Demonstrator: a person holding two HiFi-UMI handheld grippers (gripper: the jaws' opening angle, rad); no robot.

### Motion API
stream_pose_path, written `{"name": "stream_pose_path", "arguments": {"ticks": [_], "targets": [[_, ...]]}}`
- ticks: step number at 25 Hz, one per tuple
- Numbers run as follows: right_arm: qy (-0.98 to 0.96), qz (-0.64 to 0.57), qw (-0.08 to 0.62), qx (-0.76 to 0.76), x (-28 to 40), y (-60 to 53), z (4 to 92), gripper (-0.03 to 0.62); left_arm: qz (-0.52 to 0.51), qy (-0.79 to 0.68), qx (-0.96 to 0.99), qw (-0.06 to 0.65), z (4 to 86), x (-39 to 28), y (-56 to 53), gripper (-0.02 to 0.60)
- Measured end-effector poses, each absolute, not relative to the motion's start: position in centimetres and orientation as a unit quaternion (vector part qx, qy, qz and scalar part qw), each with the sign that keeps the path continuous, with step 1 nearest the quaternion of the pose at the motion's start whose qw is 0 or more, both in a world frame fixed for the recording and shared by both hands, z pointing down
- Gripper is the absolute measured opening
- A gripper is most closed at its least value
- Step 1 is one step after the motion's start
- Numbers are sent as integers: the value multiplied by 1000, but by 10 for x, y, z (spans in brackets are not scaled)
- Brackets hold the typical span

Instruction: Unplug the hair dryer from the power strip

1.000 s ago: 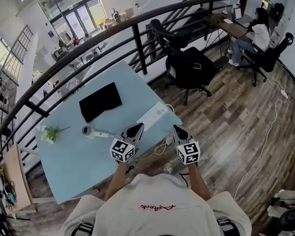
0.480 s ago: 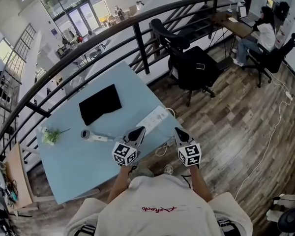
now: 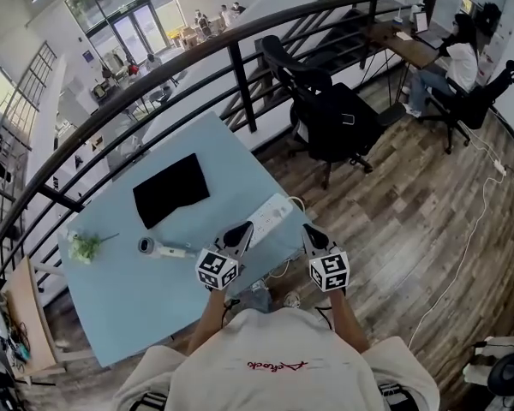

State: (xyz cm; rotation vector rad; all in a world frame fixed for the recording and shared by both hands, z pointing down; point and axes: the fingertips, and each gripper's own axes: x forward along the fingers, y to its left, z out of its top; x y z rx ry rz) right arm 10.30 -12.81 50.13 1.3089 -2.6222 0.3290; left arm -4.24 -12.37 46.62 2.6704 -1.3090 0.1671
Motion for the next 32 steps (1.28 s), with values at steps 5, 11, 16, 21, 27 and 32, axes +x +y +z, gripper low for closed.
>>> {"name": "stream_pose_path", "arguments": {"ticks": [5,11,16,21,27,32], "targets": [[-883,104,103,447,90,-155,500,17,45,-433,896,88,471,-53,-152,8],[-882,95,116,446,59,-180,495,17,35,-435,895,97,477,-88,-174,8],[-880,93,128,448,37,-202,497,17,27,-434,893,118,491,-113,-193,8],[-877,100,149,446,11,-209,508,17,11,-427,893,139,502,-133,-203,8],[-869,107,168,454,-3,-211,510,17,9,-418,894,161,518,-151,-208,8],[-854,112,180,474,-2,-205,514,17,12,-403,899,173,534,-161,-206,8]]}}
